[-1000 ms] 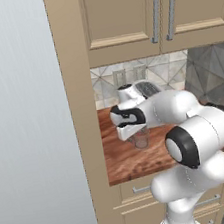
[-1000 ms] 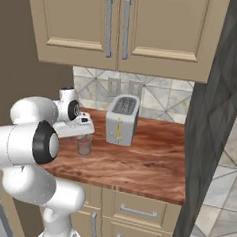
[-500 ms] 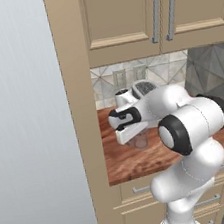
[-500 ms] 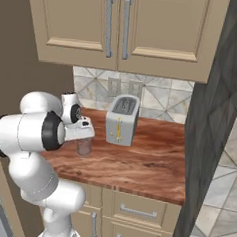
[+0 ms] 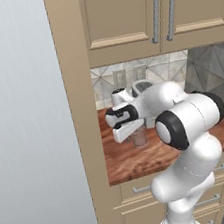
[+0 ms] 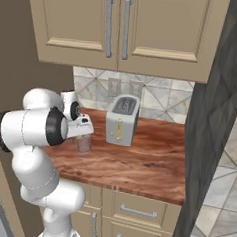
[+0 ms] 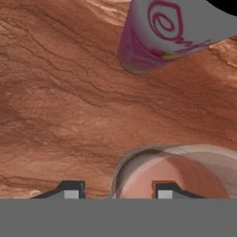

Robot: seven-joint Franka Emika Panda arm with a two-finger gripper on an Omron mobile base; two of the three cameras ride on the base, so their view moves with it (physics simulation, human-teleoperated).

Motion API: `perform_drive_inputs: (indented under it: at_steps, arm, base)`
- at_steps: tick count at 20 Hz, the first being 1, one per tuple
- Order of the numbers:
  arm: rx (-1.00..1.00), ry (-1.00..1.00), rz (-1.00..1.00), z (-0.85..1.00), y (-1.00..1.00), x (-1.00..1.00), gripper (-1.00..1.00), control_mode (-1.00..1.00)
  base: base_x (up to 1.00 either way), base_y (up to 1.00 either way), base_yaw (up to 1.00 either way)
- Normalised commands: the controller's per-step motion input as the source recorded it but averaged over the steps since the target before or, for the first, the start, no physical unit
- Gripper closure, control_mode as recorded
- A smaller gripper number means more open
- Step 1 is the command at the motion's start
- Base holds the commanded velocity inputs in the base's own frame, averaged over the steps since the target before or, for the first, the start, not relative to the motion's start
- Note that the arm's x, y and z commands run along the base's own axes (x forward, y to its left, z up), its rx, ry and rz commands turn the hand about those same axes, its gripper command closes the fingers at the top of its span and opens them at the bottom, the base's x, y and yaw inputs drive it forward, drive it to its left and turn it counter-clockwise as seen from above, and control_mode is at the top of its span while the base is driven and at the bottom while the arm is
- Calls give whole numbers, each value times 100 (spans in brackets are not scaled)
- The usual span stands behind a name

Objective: Place the microwavable item in the microwave. Then, close the microwave door and press the start button.

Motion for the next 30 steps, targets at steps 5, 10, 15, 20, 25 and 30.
perform_drive_inputs:
  at_steps: [5,10,15,20,25,30]
  arm:
    - [0,0,3,-16,-11,-11,100,-100]
    - [0,-3,3,-2,-22,-42,100,-100]
    - [0,-18,9,28,-31,-71,100,-100]
    - [0,-23,7,89,-4,-83,100,-100]
    - [2,-18,3,100,0,-91,100,-100]
    - [12,-10,0,48,-24,-99,100,-100]
  base:
    - [0,0,0]
    - [0,0,0]
    - [0,0,0]
    - [0,0,0]
    - [0,0,0]
    - [0,0,0]
